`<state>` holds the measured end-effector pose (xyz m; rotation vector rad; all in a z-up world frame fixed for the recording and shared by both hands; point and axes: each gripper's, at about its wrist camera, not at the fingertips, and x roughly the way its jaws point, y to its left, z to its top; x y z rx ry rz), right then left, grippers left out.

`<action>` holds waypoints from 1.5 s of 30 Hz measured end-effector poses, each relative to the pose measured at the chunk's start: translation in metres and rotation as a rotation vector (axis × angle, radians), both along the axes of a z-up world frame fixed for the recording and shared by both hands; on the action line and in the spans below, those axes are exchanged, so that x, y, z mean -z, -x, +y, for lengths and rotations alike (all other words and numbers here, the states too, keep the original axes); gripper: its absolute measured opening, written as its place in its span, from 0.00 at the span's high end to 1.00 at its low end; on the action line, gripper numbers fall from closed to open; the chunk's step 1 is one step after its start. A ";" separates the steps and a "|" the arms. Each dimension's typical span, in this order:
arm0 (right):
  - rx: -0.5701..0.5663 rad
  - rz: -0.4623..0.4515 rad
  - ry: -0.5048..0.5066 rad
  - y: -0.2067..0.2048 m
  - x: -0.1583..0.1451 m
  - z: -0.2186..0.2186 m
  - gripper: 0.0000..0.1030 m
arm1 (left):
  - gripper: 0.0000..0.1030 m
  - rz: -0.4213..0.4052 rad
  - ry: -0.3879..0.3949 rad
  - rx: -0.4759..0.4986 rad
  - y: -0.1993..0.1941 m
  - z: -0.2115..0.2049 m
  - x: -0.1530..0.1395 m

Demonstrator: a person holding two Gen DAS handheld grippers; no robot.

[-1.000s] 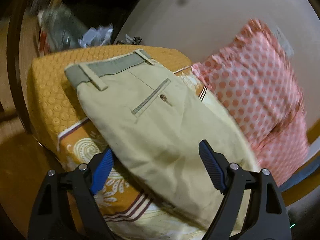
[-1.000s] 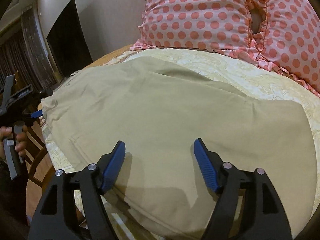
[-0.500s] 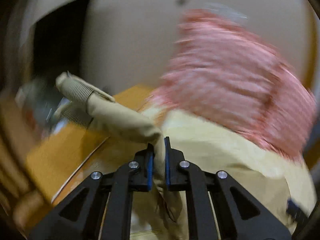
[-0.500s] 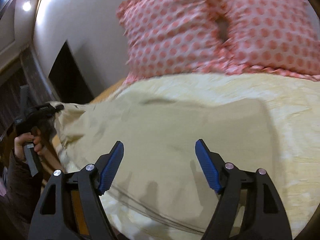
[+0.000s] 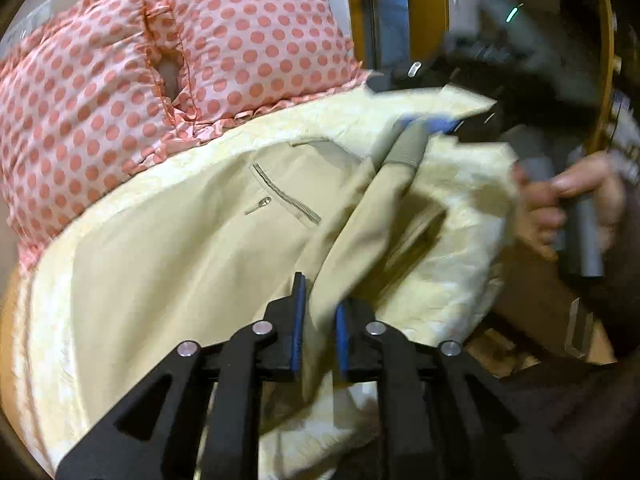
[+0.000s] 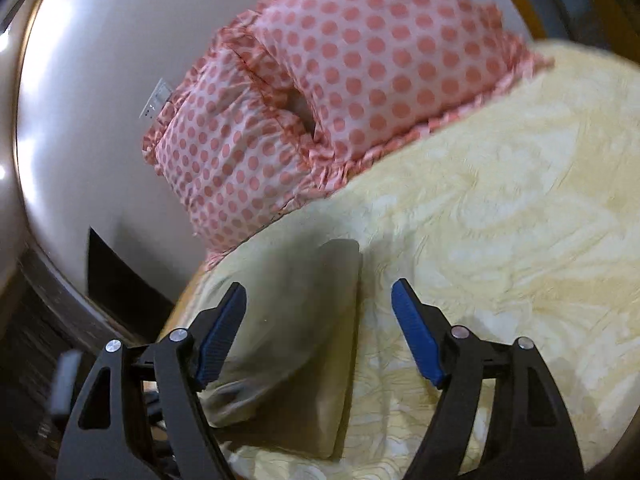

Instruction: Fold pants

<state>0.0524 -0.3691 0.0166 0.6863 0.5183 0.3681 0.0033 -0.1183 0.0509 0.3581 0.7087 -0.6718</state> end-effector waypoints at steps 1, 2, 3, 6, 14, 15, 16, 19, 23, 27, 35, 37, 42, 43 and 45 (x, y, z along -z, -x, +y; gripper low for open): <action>-0.020 0.019 -0.021 -0.007 0.003 0.001 0.23 | 0.79 0.011 0.045 0.000 0.000 0.009 -0.009; -0.044 0.049 -0.031 -0.017 0.008 0.003 0.23 | 0.75 0.019 0.096 -0.012 -0.003 0.018 -0.019; -0.057 0.068 -0.028 -0.021 0.011 0.007 0.23 | 0.66 0.024 0.153 -0.037 -0.005 0.029 -0.030; -0.062 0.172 0.046 -0.043 0.025 0.019 0.27 | 0.52 -0.003 0.257 -0.264 -0.033 0.084 -0.049; -0.143 0.180 0.190 -0.070 0.026 0.049 0.47 | 0.55 0.311 0.276 -0.530 -0.141 0.165 0.003; -0.142 0.184 0.175 -0.076 0.027 0.047 0.49 | 0.54 0.336 0.288 -0.515 -0.145 0.166 0.006; -0.151 0.190 0.163 -0.081 0.028 0.047 0.49 | 0.51 0.359 0.289 -0.499 -0.153 0.163 0.007; -0.206 0.186 0.175 -0.090 0.028 0.051 0.50 | 0.43 0.387 0.282 -0.466 -0.163 0.156 0.010; -0.285 0.178 0.132 -0.094 0.032 0.046 0.81 | 0.65 0.404 0.292 -0.445 -0.168 0.154 0.016; -0.340 0.160 0.060 -0.100 0.023 0.039 0.87 | 0.94 0.420 0.318 -0.434 -0.178 0.159 0.010; -0.267 0.089 0.123 -0.179 -0.016 0.034 0.88 | 0.93 0.232 0.257 -0.477 -0.258 0.125 -0.017; -0.207 0.107 0.165 -0.205 -0.014 0.030 0.85 | 0.92 0.222 0.190 -0.503 -0.281 0.113 -0.007; -0.097 0.185 0.329 -0.202 -0.013 0.023 0.63 | 0.79 0.131 0.169 -0.537 -0.258 0.118 -0.020; -0.083 0.137 0.324 -0.189 -0.021 0.019 0.47 | 0.74 0.107 0.202 -0.524 -0.243 0.121 -0.028; -0.114 0.052 0.271 -0.164 -0.033 0.019 0.35 | 0.60 0.132 0.286 -0.469 -0.226 0.121 -0.035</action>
